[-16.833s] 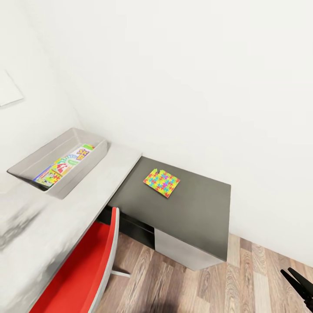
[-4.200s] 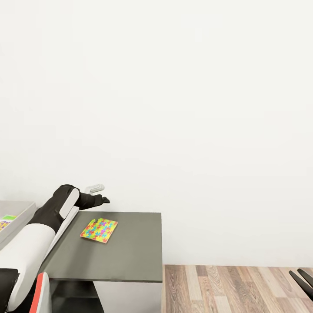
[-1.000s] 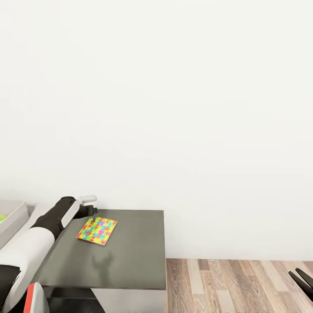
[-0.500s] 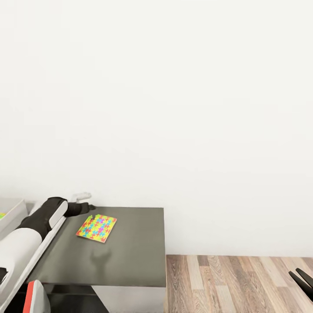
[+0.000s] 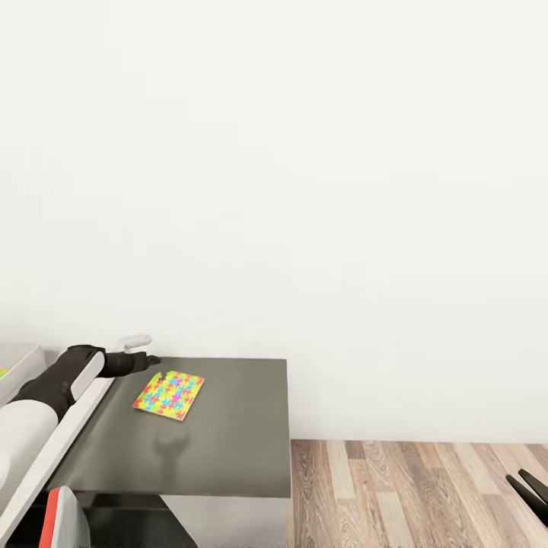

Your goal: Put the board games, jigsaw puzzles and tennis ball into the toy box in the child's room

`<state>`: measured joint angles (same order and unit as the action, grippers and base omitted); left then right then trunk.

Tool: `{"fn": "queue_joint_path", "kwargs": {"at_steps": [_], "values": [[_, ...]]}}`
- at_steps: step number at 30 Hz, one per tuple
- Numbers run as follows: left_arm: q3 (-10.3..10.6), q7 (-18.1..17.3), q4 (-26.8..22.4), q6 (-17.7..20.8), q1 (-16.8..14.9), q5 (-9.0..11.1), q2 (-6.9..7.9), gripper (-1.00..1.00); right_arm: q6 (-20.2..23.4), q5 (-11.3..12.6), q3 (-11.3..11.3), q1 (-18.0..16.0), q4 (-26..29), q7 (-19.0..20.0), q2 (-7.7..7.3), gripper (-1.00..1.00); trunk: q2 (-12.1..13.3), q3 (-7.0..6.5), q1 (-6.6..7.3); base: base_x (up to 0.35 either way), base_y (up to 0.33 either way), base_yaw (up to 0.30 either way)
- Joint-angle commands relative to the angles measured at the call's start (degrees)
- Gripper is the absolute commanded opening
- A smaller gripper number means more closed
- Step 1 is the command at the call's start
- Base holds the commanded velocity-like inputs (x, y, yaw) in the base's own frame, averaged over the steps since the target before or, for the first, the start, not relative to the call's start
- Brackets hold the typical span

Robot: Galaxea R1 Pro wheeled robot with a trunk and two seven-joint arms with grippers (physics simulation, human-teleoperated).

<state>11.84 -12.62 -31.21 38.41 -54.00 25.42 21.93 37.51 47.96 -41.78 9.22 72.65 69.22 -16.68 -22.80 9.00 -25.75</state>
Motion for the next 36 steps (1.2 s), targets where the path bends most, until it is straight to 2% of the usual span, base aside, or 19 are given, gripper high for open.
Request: {"fn": "queue_joint_path", "kwargs": {"at_steps": [1, 9, 20, 36], "values": [[0.3, -0.2, -0.1, -0.1, -0.1, 0.0, 0.1, 1.0, 0.5, 0.4, 0.0, 0.0, 0.0, -0.1, -0.02, 1.0, -0.1, 0.21, -0.03, 0.0, 0.0, 0.0], [0.6, -0.4, -0.1, -1.3, -0.1, 0.0, 0.02, 1.0, 0.5, 0.4, 0.0, 0.0, 0.0, -0.1, -0.02, 1.0, -0.1, 0.95, -0.03, 0.009, 0.0, 0.0], [0.7, -0.4, -0.1, -1.5, -0.1, -1.0, -0.29, 1.0, 0.5, 0.4, 0.0, 0.0, 0.0, -0.1, -0.02, 1.0, -0.1, 1.98, -0.03, 0.161, 0.0, 0.0], [0.7, -0.4, -0.1, -1.6, -0.1, -1.7, -0.31, 1.0, 0.5, 0.4, 0.0, 0.0, 0.0, 0.0, -0.02, 1.0, -0.1, 3.47, -0.03, 0.011, 0.0, 0.0]]}}
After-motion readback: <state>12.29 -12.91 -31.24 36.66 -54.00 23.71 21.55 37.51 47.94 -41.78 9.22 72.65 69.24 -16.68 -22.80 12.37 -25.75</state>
